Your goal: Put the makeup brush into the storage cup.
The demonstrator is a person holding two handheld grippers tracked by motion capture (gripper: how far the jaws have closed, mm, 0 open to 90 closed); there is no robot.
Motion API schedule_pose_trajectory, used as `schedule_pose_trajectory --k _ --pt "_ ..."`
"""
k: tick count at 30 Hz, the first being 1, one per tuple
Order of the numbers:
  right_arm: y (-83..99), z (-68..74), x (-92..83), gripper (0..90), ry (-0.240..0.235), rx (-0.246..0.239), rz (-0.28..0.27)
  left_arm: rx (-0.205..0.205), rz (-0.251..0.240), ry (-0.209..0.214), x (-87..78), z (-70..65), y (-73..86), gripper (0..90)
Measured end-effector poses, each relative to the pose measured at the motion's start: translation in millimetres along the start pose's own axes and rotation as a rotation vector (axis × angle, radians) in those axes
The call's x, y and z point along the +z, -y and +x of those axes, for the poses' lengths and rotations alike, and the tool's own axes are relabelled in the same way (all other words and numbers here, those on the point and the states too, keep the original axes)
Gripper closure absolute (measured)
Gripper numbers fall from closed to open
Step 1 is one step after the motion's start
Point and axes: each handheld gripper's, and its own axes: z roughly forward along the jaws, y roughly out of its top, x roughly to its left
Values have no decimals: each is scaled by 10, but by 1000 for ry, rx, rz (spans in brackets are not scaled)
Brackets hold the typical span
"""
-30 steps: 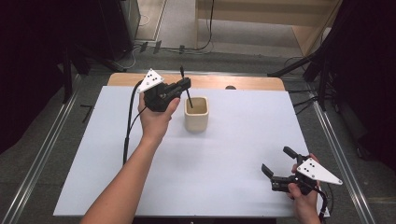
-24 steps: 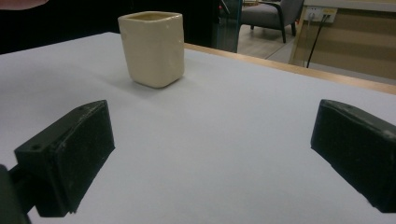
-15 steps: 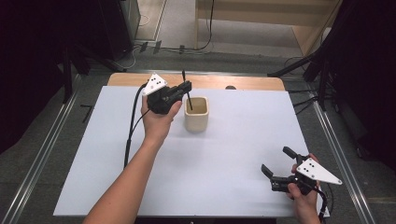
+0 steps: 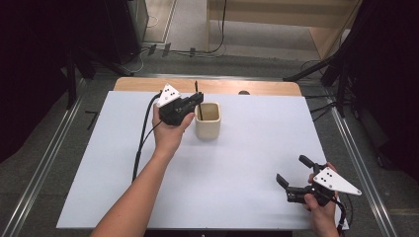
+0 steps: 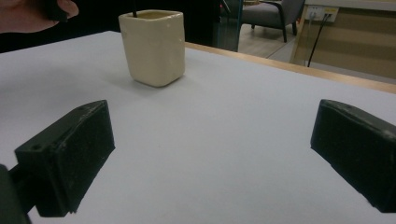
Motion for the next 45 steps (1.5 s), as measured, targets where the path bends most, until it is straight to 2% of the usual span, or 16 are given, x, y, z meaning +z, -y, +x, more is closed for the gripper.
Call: schedule_pose_trajectory --k 3,15,21,25,29,31,39,45 --pt "0 0 0 0 -1 0 0 -13 6 -4 13 2 34 862" --pt "6 2 8 14 -2 -4 5 -2 46 -21 66 19 198 861" --pt "5 8 10 18 -3 -6 6 -15 75 -36 59 58 286 855" --pt "6 9 13 19 -4 -5 8 2 103 -49 51 55 294 833" --pt "9 8 16 20 -4 -7 10 6 115 -53 41 44 292 748" --pt "9 7 14 20 -5 -6 9 9 122 -59 36 32 293 672" --pt "9 8 13 21 -4 -7 10 -24 126 -32 -28 46 292 392" --pt "8 8 12 21 -4 -7 10 -32 123 -40 -98 53 311 228"
